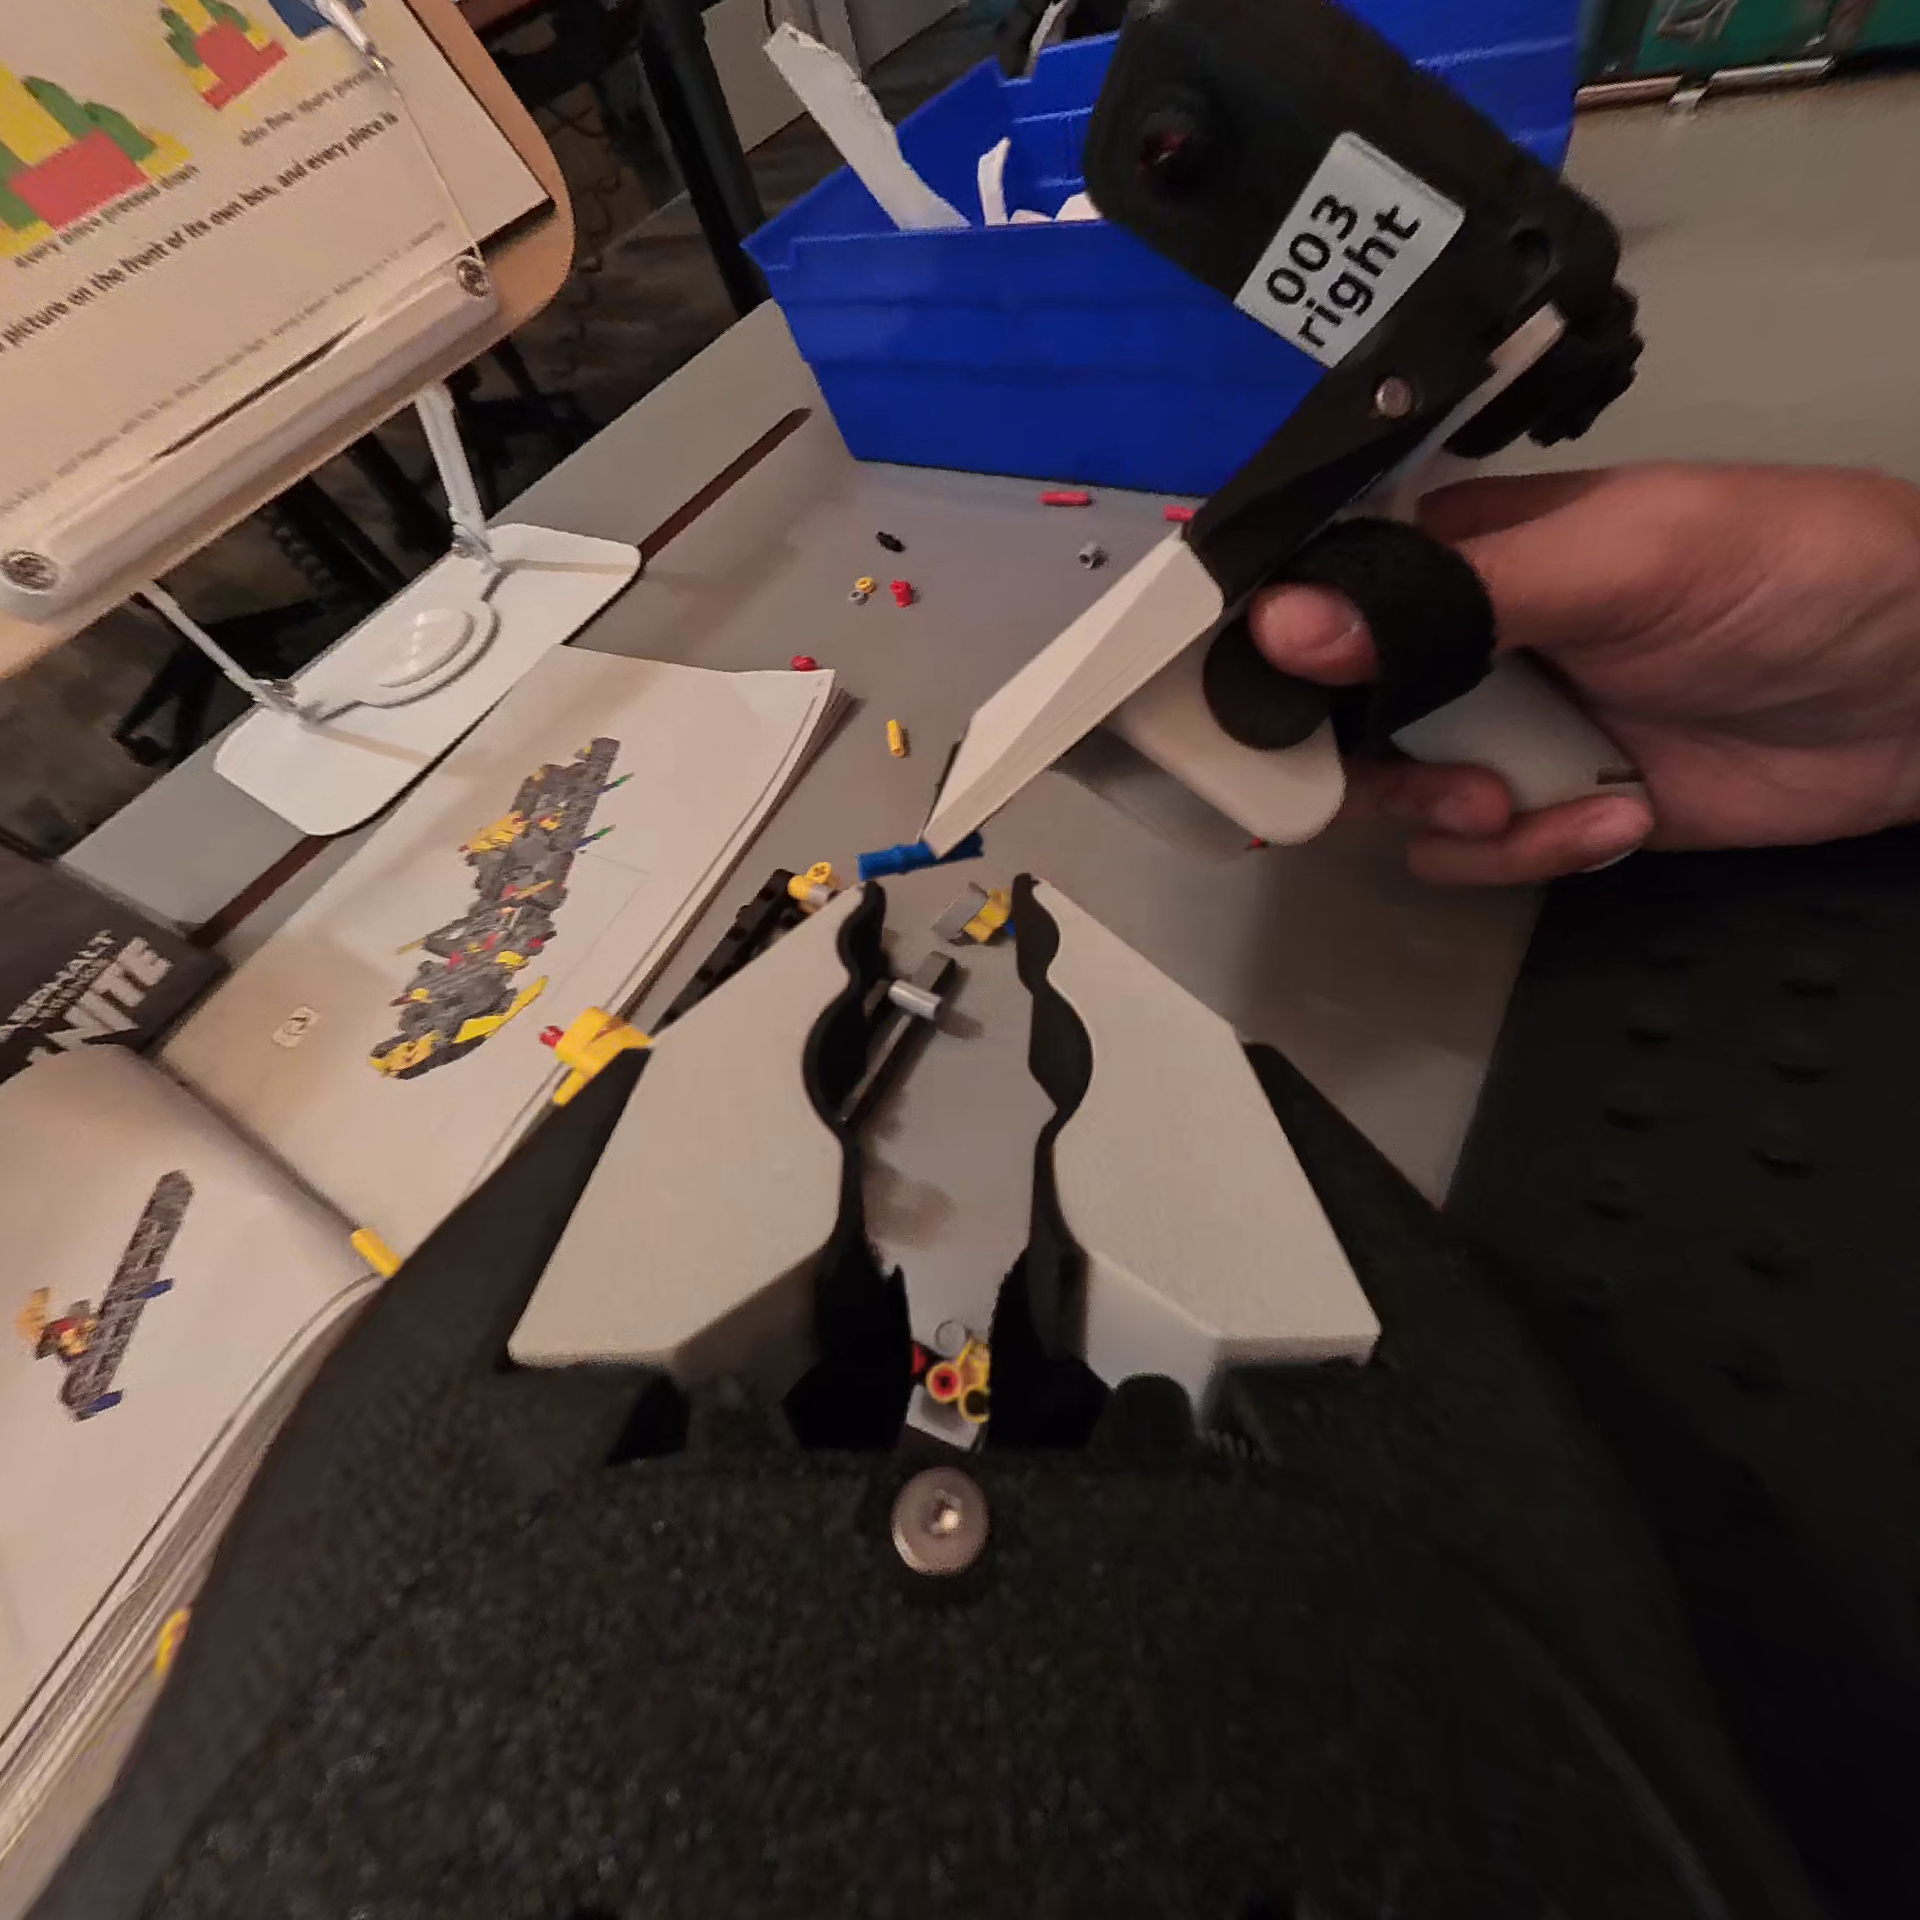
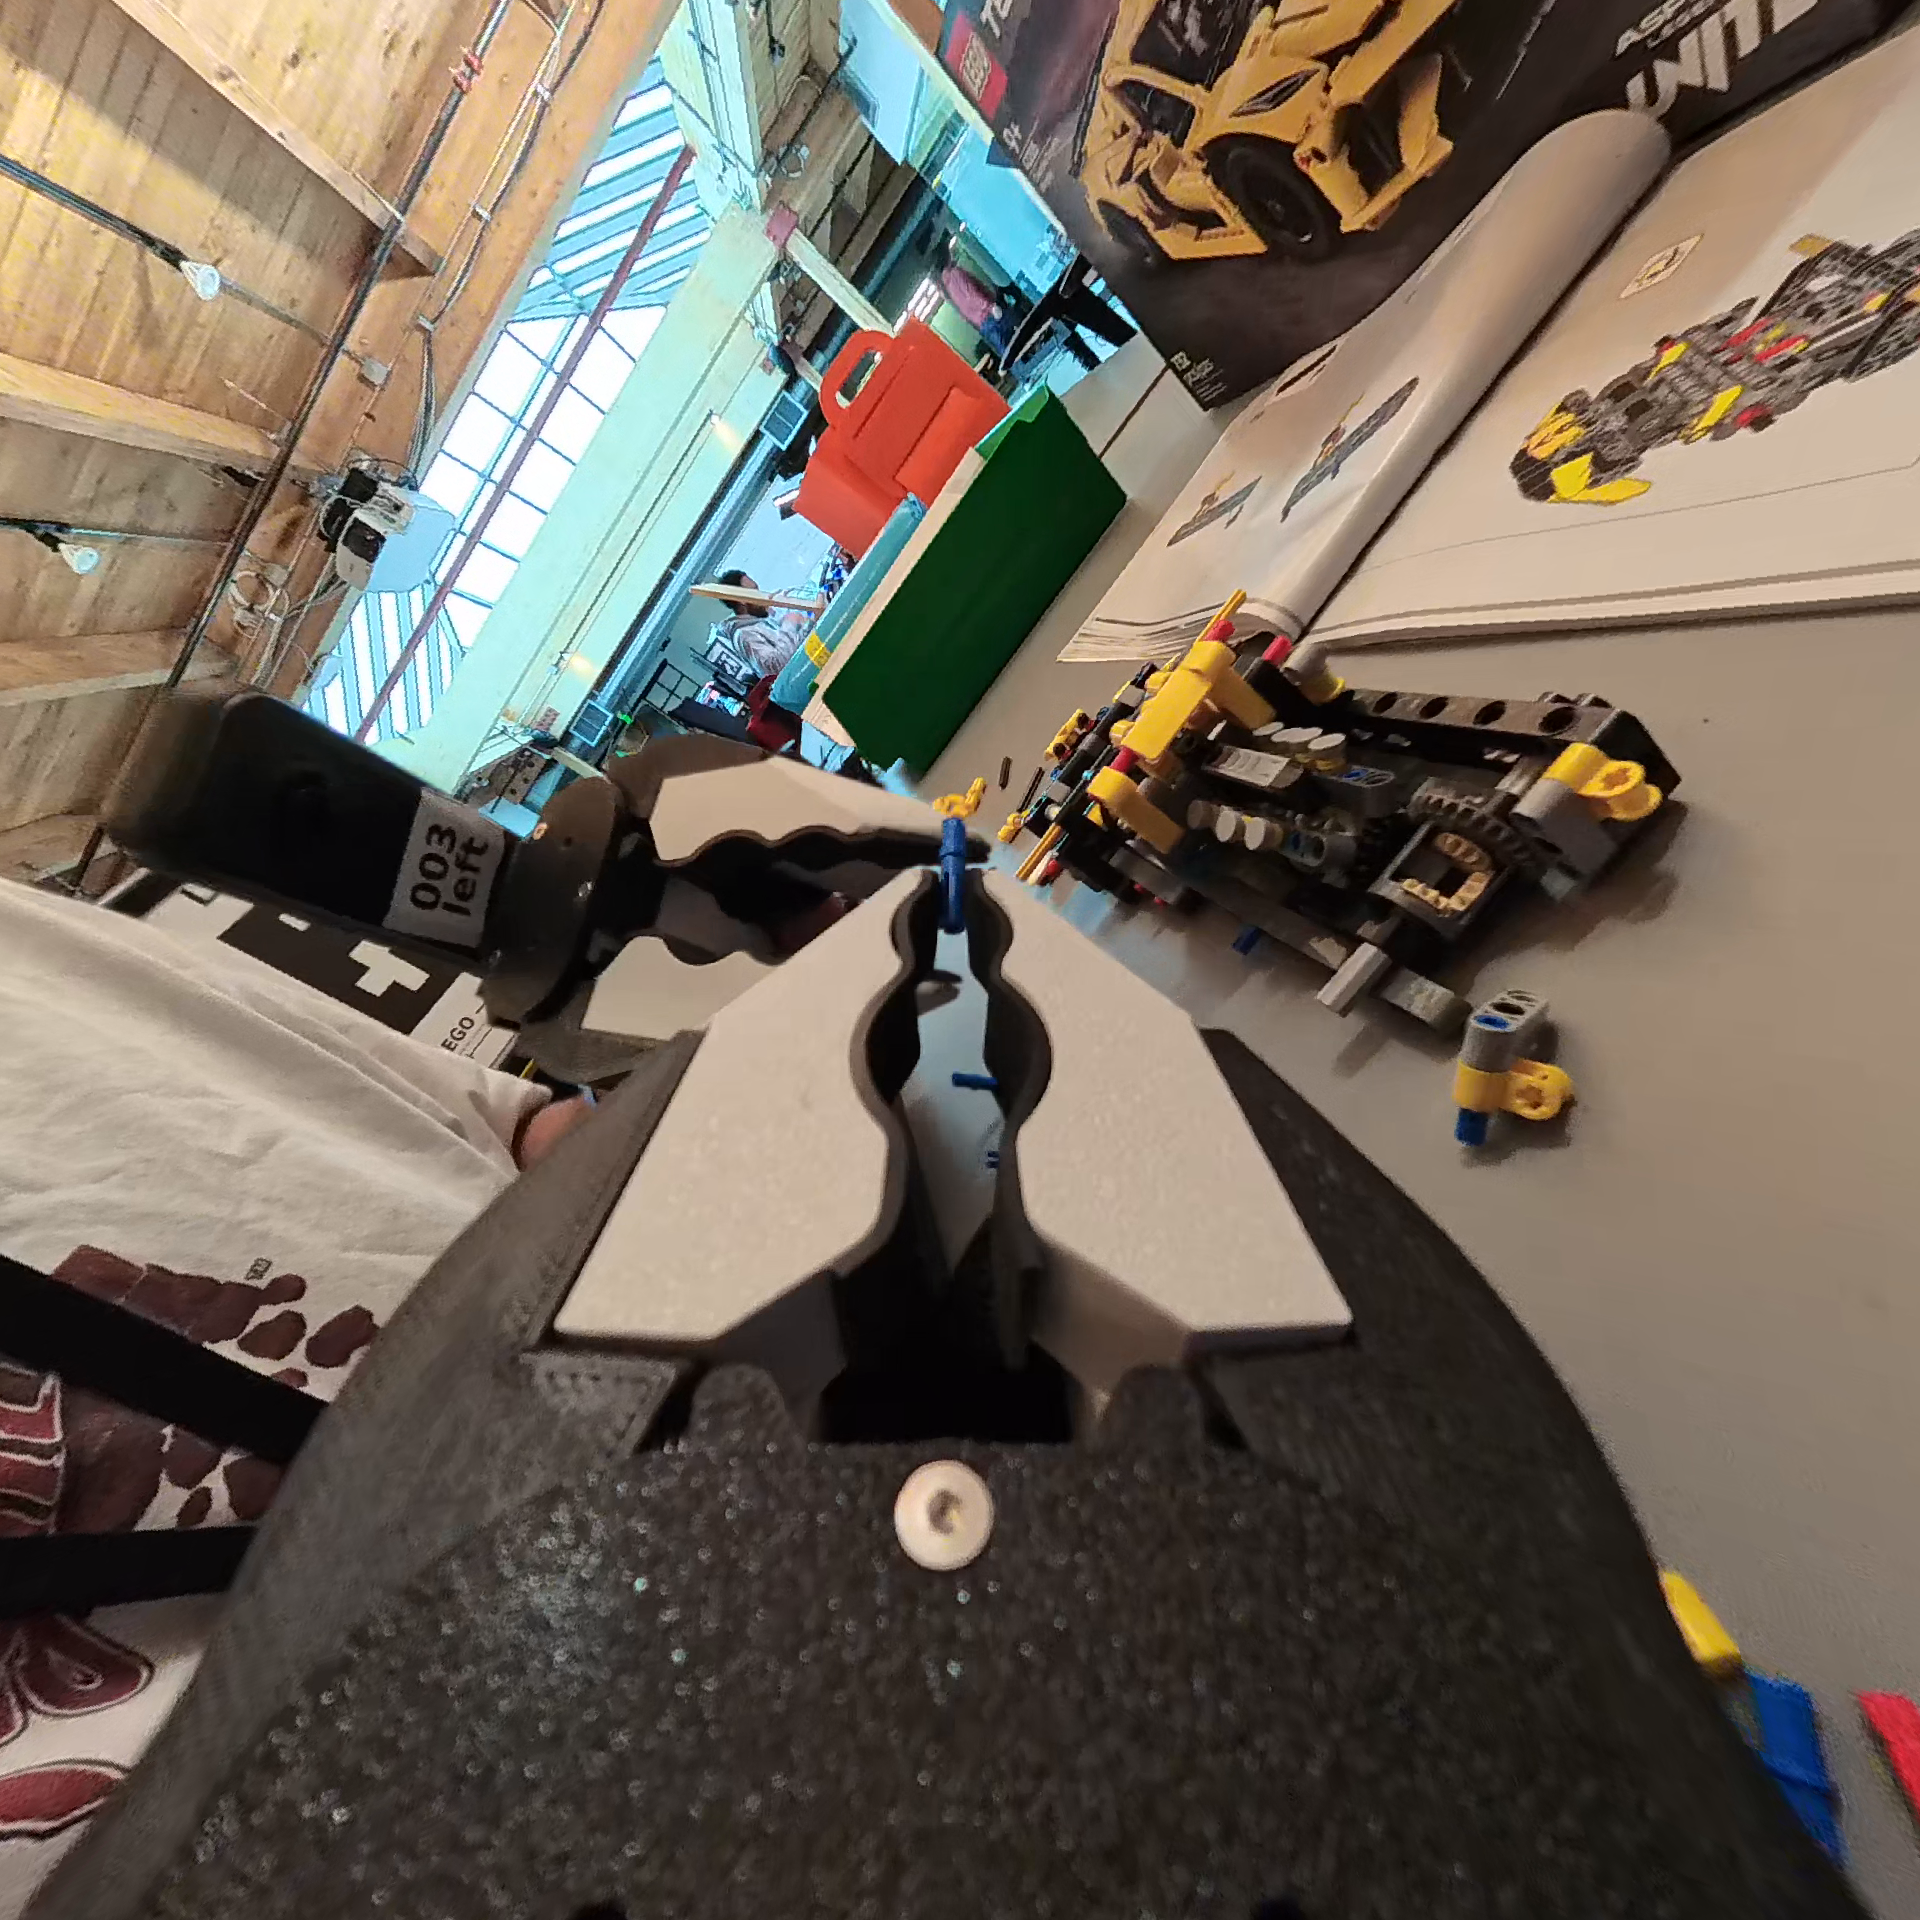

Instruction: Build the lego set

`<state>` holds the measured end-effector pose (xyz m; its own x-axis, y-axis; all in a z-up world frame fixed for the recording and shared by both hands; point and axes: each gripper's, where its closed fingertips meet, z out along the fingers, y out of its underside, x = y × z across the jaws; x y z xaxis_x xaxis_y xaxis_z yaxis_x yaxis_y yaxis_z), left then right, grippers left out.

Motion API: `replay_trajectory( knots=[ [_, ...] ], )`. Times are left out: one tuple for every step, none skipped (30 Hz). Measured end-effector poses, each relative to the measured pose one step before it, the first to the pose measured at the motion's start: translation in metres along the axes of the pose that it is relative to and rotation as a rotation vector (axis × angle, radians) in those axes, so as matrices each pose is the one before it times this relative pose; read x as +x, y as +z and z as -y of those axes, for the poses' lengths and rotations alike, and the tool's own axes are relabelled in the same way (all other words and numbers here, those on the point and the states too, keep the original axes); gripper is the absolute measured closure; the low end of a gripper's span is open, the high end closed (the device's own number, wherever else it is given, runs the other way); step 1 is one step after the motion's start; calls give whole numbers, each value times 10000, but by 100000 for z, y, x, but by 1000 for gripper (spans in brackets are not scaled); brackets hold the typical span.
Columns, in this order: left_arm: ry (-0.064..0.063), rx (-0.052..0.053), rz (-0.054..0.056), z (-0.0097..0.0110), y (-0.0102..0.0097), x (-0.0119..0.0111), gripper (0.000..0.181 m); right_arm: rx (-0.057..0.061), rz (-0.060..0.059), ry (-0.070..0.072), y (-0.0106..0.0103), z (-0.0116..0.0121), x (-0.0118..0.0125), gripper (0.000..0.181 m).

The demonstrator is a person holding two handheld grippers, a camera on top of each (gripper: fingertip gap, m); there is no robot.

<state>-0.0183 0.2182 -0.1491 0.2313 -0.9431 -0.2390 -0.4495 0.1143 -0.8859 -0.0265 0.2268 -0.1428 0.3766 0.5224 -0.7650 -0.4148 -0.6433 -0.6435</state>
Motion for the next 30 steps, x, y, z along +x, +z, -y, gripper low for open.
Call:
replay_trajectory(
  knots=[
    [38,6,-34,26,88,153,156,-85,35,-72,183,-134,-163,178],
    [147,24,51,38,57,61,155,-128,-19,-67,198,-200,-87,178],
    [214,52,26,64,23,110,155,-176,-23,-104,209,-290,-31,178],
    [171,1,-20,4,43,146,156,-141,-2,-34,181,-253,-55,178],
    [149,-14,71,-28,31,-18,158,-46,-9,-13,101,-118,-24,178],
    [191,-24,135,-90,11,-172,161,-7,-12,3,-13,-13,26,178],
    [237,-45,122,-147,-29,-209,165,-26,6,11,-47,5,37,178],
    [246,-45,87,-164,-70,-196,168,66,28,50,-77,129,37,178],
    [193,15,72,-86,-107,-174,169,66,112,123,-78,124,-48,178],
    [130,89,-23,49,-153,-12,170,-8,211,185,-32,-3,-129,178],
    [99,99,-38,97,-151,77,173,7,247,195,37,-8,-190,178],
    [90,46,51,47,-73,21,173,26,153,162,30,3,-88,178],
    [138,10,94,-16,-34,-19,173,15,78,94,18,9,-34,179],
    [208,8,71,-46,-38,-3,174,-24,79,79,13,-21,-20,178],
    [253,-29,34,-91,-53,10,174,-64,51,59,42,-63,19,178],
    [221,-47,40,-96,-37,9,174,-35,36,15,65,-63,30,178],
    [144,-52,52,-102,3,10,174,-42,16,-2,38,-31,50,178],
    [109,-83,53,-156,49,23,174,-84,-25,1,45,-79,137,178],
    [97,-88,79,-194,71,24,174,-82,-41,16,37,-60,173,178],
    [91,-56,108,-133,68,7,174,-35,-6,36,13,-14,94,177],
    [80,-46,110,-94,55,-17,175,5,14,50,13,17,38,176],
    [63,-79,72,-125,52,16,175,17,-28,50,-5,10,117,175],
    [66,-123,69,-216,69,-1,176,79,-78,61,-70,75,190,175],
    [57,-95,114,-201,39,-93,177,107,-68,54,-142,153,195,176],
    [7,-59,35,-146,23,15,177,32,-82,61,-130,66,210,177],
    [-65,-52,-100,-116,8,171,177,-137,-54,17,-5,-196,143,177],
    [-128,-43,-65,-121,12,74,177,-48,-53,-8,24,-105,100,177],
    [-180,5,-49,-49,-17,26,177,15,-19,-15,40,-26,17,177],
    [-157,16,-72,-39,-19,52,177,-27,-23,-30,33,-50,19,177],
    [-85,37,-46,3,-40,26,177,-36,9,-35,18,-28,-23,177]
  ],
)
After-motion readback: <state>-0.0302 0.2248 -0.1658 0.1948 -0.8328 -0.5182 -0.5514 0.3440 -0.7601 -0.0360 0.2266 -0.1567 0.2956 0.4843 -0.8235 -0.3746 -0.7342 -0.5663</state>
